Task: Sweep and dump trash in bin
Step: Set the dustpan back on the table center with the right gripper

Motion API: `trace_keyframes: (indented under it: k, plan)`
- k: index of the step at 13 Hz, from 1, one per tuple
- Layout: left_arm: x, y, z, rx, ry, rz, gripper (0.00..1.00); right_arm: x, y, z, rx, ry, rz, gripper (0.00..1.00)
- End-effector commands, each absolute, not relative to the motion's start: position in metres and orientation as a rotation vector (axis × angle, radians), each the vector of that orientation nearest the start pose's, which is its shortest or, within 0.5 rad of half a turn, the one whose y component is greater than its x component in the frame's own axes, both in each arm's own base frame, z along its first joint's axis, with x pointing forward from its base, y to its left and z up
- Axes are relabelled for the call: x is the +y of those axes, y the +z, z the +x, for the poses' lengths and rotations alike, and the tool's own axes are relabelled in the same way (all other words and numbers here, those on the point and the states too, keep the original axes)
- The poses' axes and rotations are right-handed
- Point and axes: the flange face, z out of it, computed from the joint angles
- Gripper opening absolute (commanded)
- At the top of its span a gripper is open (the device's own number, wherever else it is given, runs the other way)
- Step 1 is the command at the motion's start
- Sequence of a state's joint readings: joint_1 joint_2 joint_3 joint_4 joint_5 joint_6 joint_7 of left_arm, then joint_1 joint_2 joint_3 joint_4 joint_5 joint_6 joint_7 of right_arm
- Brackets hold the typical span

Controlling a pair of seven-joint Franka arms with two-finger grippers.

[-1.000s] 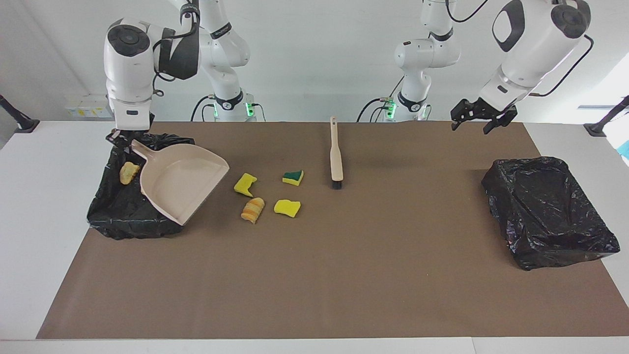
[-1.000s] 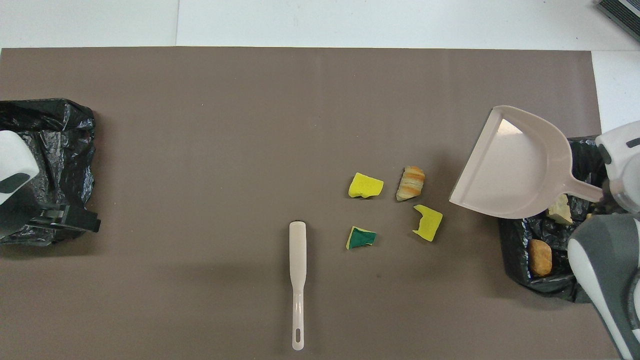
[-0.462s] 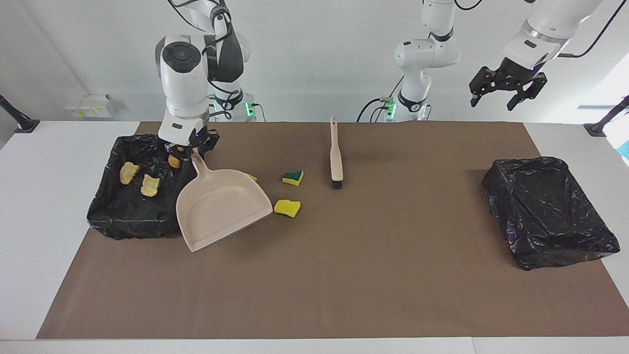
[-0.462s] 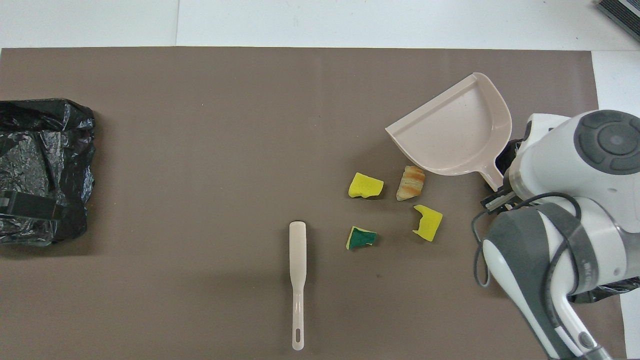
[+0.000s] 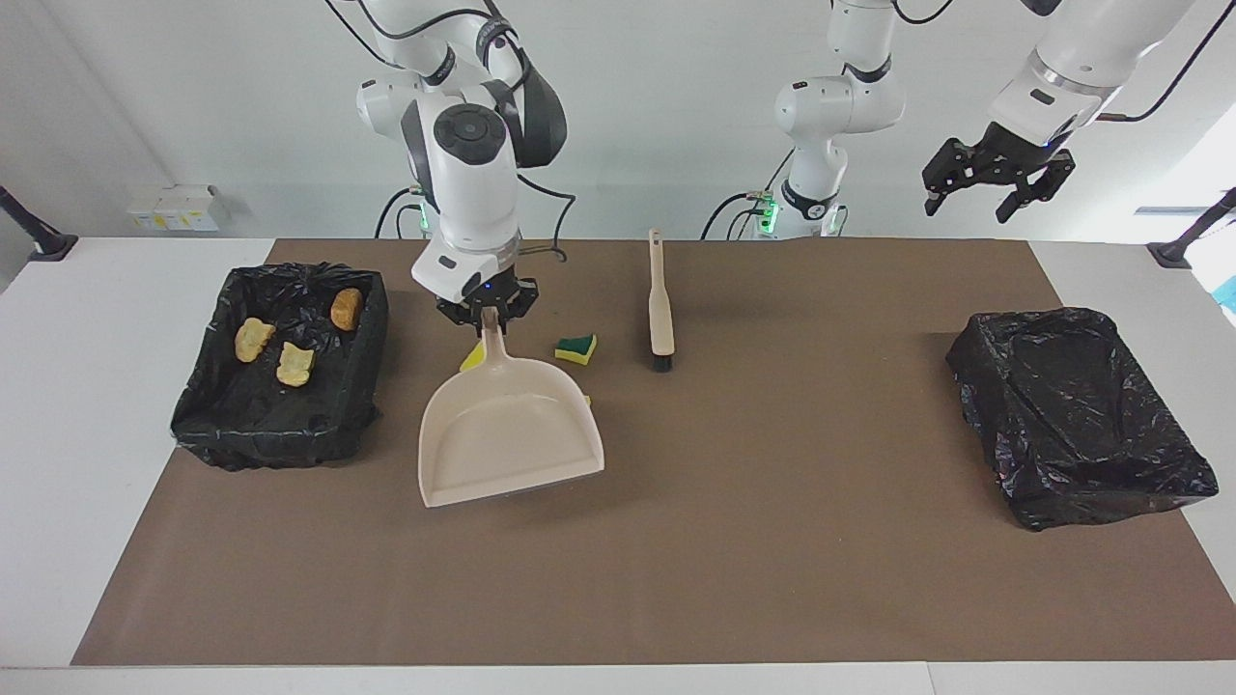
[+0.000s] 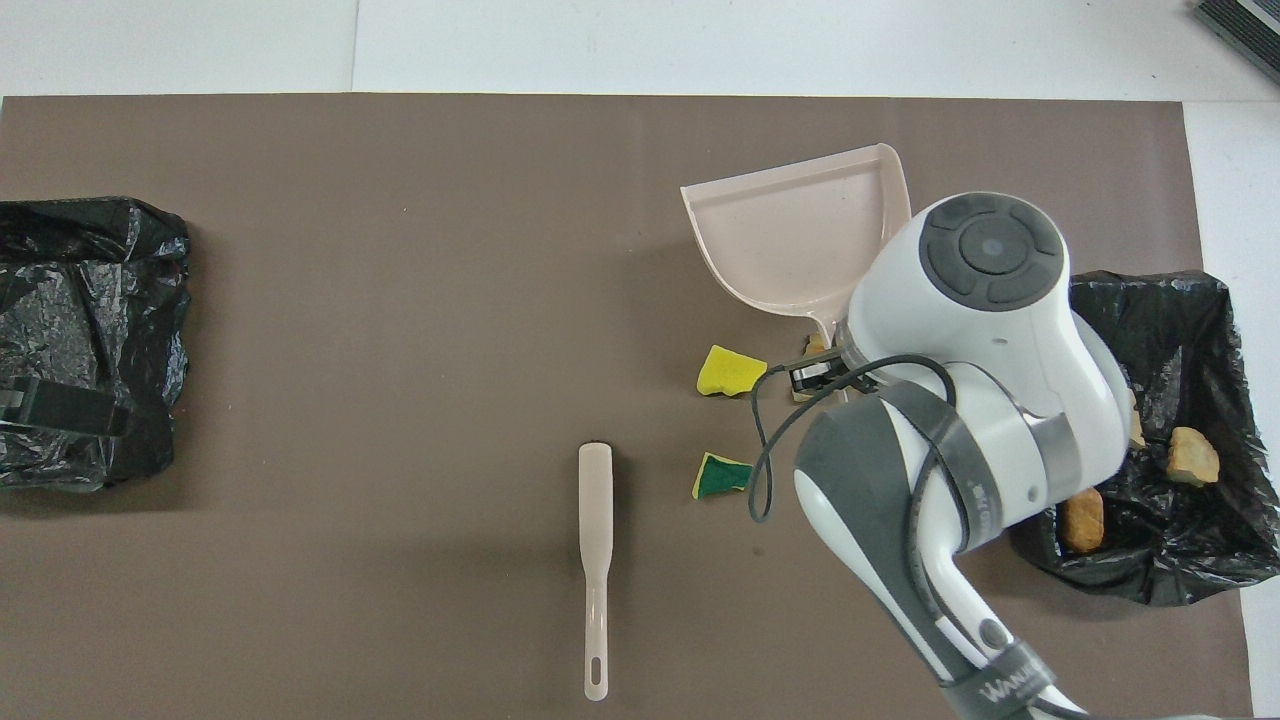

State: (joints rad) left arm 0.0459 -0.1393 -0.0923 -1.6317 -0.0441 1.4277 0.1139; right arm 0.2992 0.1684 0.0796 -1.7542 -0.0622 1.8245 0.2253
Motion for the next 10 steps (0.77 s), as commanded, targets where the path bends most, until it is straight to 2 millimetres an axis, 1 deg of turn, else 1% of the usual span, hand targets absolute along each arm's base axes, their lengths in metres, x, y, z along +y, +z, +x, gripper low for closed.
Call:
trace_keyframes:
  k: [1, 3, 5, 6, 7, 8, 9, 10]
  plan:
    - [-0.028, 0.661, 0.495, 0.244, 0.097, -3.143, 1.0, 0.274, 0.441, 0.589, -0.142, 0.116, -3.178, 0.0]
    - [-0.029, 0.661, 0.495, 0.247, 0.097, -3.143, 1.0, 0.316, 0.426, 0.596, -0.078, 0.094, -3.172, 0.0]
    - [-0.029, 0.662, 0.496, 0.247, 0.095, -3.143, 1.0, 0.368, 0.397, 0.591, 0.021, 0.052, -3.158, 0.0]
    - [-0.028, 0.661, 0.495, 0.244, 0.097, -3.143, 1.0, 0.386, 0.38, 0.589, 0.039, 0.052, -3.156, 0.0]
    - [-0.029, 0.661, 0.495, 0.247, 0.097, -3.143, 1.0, 0.401, 0.368, 0.588, 0.053, 0.04, -3.148, 0.0]
    - [-0.029, 0.661, 0.495, 0.247, 0.097, -3.143, 1.0, 0.41, 0.356, 0.587, 0.073, 0.035, -3.144, 0.0]
    - [-0.029, 0.661, 0.495, 0.247, 0.097, -3.143, 1.0, 0.427, 0.346, 0.582, 0.087, 0.018, -3.135, 0.0]
    - [-0.029, 0.661, 0.495, 0.247, 0.097, -3.143, 1.0, 0.431, 0.342, 0.581, 0.107, 0.009, -3.128, 0.0]
